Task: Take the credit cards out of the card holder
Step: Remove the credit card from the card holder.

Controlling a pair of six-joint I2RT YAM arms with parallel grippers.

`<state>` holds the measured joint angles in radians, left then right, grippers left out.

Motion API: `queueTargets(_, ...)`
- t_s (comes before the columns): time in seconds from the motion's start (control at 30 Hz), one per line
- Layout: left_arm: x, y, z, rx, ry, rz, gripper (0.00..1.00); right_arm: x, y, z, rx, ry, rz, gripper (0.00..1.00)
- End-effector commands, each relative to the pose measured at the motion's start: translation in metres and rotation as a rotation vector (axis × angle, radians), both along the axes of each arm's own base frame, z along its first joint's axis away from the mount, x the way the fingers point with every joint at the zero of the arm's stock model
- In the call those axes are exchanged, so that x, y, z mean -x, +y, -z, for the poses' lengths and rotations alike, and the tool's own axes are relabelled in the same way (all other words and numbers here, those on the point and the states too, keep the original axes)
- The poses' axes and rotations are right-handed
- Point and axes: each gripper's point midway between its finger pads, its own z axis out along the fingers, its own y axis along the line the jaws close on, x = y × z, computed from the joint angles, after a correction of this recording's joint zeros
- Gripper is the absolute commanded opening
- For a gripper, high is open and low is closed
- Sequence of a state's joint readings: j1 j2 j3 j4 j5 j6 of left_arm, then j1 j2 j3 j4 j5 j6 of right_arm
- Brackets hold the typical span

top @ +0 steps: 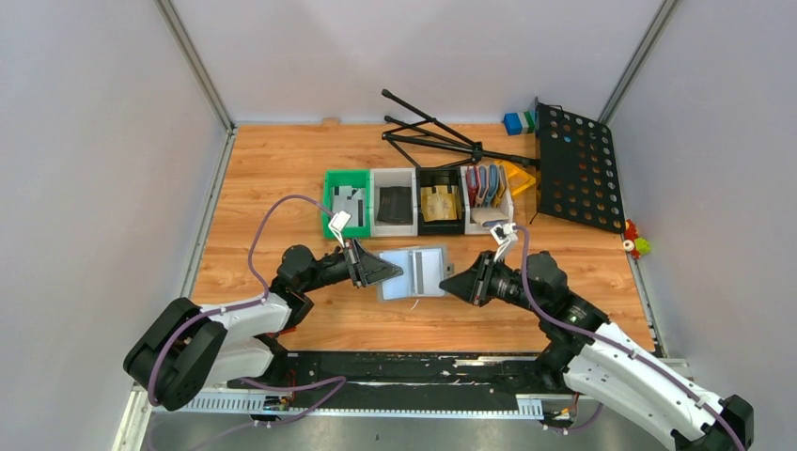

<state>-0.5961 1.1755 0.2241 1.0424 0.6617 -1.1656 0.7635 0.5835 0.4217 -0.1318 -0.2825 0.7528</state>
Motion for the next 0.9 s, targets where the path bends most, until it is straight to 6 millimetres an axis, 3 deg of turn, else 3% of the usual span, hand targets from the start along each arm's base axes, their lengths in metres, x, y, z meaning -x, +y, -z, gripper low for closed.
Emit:
queueTargets(0.0, 0.005, -0.002, -0.021, 0.051, -0.073, 0.026, 0.2, 0.002, 0.005, -0.017, -0.036, -0.05, -0.037, 0.06)
queueTargets(0.37, 0.001, -0.002, -0.01, 0.006, -0.058, 0.01, 0.2, 0.021, 0.012, -0.053, -0.236, -0.138, -0.13, 0.0)
queueTargets(0.87, 0.006, -0.009, -0.017, 0.016, -0.066, 0.033, 0.2, 0.024, 0.019, -0.057, -0.3, -0.101, -0.162, 0.01)
